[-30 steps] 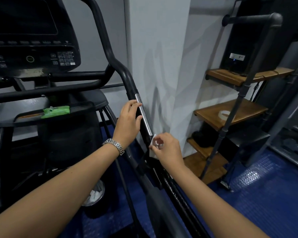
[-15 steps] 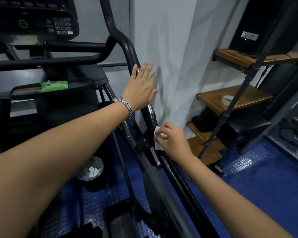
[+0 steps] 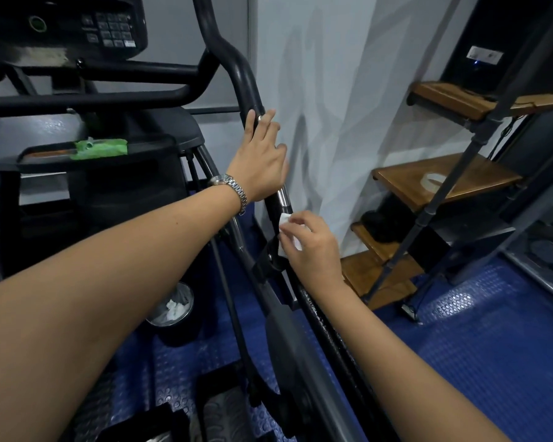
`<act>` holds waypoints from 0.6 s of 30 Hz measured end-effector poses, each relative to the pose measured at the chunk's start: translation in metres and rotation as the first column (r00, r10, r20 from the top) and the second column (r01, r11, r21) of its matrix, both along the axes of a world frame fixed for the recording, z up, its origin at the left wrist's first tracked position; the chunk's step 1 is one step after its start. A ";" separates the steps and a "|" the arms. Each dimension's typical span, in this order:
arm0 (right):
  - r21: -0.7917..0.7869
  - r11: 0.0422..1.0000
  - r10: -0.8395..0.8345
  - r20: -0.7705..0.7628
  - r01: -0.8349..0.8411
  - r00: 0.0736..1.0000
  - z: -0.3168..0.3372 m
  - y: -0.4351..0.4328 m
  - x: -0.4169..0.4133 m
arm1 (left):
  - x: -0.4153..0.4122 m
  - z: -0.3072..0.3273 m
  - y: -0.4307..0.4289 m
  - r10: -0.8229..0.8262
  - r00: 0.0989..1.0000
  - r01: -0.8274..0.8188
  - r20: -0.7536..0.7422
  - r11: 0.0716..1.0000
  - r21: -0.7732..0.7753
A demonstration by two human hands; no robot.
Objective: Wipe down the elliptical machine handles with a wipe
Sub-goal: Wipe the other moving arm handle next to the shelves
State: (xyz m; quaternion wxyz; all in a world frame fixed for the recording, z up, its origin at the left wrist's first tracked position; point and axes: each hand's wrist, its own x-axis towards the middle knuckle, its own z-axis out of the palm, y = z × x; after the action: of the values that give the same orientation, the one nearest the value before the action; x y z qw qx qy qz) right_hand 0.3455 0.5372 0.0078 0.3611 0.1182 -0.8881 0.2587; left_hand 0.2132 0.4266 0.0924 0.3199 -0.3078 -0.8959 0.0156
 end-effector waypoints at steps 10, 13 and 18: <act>0.102 0.992 0.075 -0.029 -0.071 0.997 0.002 0.005 -0.003 | 0.000 0.001 -0.001 -0.005 1.000 0.005 0.014 1.000 -0.003; 0.174 0.969 0.170 0.038 -0.174 0.985 -0.006 0.022 0.006 | 0.001 0.001 0.000 0.001 1.000 -0.001 0.023 1.000 -0.013; -0.065 0.985 0.166 0.059 -0.162 0.984 -0.004 0.029 0.002 | 0.000 0.000 0.000 0.002 1.000 -0.002 0.020 1.000 0.002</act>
State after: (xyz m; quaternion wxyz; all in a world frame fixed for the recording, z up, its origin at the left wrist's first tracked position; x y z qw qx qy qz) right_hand 0.3476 0.5667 0.0033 0.3133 0.1715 -0.8783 0.3176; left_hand 0.2135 0.4261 0.0925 0.3111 -0.3068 -0.8994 0.0118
